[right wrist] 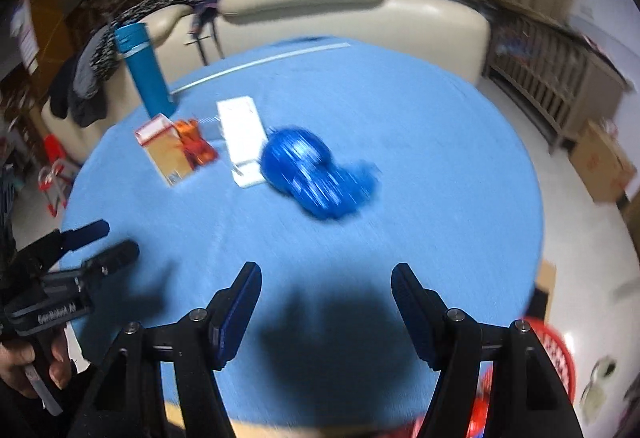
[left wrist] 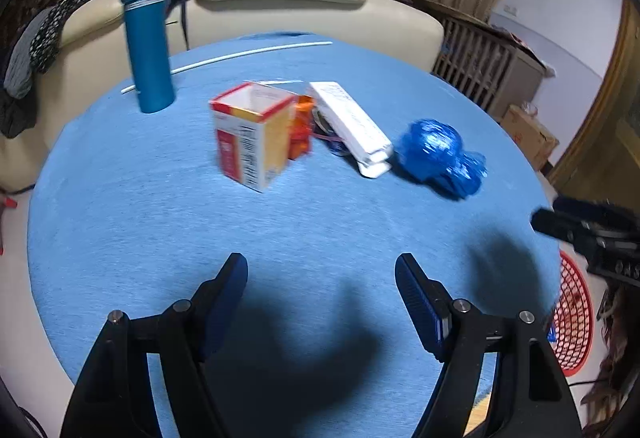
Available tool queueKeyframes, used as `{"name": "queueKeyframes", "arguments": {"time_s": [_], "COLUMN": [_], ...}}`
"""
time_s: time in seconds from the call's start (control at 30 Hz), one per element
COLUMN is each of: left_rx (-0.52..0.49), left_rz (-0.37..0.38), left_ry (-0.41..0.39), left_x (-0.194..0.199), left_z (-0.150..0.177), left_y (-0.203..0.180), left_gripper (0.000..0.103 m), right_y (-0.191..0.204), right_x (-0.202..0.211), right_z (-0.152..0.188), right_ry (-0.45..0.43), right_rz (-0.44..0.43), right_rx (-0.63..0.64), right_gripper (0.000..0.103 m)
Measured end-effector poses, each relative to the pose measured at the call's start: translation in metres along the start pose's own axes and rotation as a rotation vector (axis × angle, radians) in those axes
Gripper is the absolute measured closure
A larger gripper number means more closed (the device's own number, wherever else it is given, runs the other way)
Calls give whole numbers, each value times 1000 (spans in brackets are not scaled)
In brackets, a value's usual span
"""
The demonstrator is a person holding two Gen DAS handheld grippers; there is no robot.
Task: Collect trash
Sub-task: 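Return to the table and grasp the blue plastic bag with the right tool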
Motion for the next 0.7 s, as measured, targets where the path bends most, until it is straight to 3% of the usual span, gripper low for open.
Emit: {"name": "queueKeyframes", "arguments": {"time_s": [0.23,0.4,0.7], "left_rx": [30,37,43], "left_rz": [20,30,47], "left_ry": [-22,-31,-20], "left_x": [-2,-6,-31], "left_z": [-12,-20,-38], "left_y": [23,33,39], "left_gripper": [26,26,25], "right_y": [36,42,30], "right_x": [-38,-71,-125], "right_z": [-59,-78,-87], "right_ry": [6,50,127], "right_rz": [-2,28,7], "right_rx": [140,211,192], "right_gripper": [32,32,32]}}
Point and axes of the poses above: each gripper's, at about its wrist camera, not at the fingertips, and x roughly against the way its jaws point, y to its left, z to its underside, the point moved 4 cm from there along -x, roughly the way its jaws point, and after that the axes turned 4 degrees about x, right-handed, at the moved point
